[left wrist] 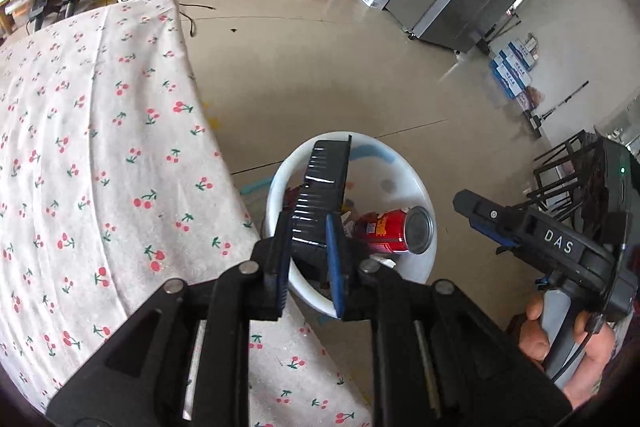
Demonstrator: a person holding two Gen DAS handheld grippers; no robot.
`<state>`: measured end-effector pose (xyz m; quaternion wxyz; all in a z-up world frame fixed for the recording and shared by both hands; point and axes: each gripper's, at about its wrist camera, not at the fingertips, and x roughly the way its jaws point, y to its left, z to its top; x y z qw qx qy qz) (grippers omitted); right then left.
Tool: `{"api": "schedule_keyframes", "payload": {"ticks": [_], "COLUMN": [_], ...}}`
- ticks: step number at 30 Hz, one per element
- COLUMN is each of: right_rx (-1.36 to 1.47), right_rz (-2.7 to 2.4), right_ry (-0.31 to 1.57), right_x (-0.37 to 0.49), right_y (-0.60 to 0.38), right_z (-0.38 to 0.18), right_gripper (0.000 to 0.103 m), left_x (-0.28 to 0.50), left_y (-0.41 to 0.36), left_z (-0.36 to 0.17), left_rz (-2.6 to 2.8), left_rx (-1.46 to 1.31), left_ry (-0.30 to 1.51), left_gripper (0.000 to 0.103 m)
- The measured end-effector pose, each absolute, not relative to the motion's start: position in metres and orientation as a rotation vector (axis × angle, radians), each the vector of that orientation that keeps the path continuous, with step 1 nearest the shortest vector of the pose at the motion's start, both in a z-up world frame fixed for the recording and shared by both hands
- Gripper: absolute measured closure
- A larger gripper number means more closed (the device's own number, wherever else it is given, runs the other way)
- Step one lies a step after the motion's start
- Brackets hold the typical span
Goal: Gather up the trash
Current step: 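Lower the black tray into the basin and open the left tool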
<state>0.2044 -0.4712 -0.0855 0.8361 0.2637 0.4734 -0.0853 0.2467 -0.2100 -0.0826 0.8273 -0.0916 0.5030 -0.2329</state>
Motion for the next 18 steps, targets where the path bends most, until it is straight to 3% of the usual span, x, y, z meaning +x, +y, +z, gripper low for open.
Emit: {"api": "schedule_keyframes", "payload": {"ticks": [11,15,16,18], "right_rx": [0.456,0.331,0.296,0.241], "right_rz": [-0.146,-0.175,-0.171,-0.178], "right_ry": [0.969,0.927,0.914,0.881], "right_x": [0.196,0.182,0.176,0.162], "right_y": [-0.440,-0.417,-0.409,-0.394], "right_z": [-0.069,-0.056,-0.053,-0.045], "right_gripper": [0.045,0.045,0.044,0.040], "left_x": [0.235,0.209,0.201,0.188], "left_y": [-0.221,-0.210,-0.202,-0.183], "left_z": [-0.090,-0.067,-0.062,-0.053], "left_rz": [-0.582,-0.577,-0.537,-0.479], "left_rx": [-0.288,-0.217,-0.180,-0.165], "left_ry": [1.153,1.073,1.061,1.037], "left_gripper": [0.086,0.085,0.082,0.062]}}
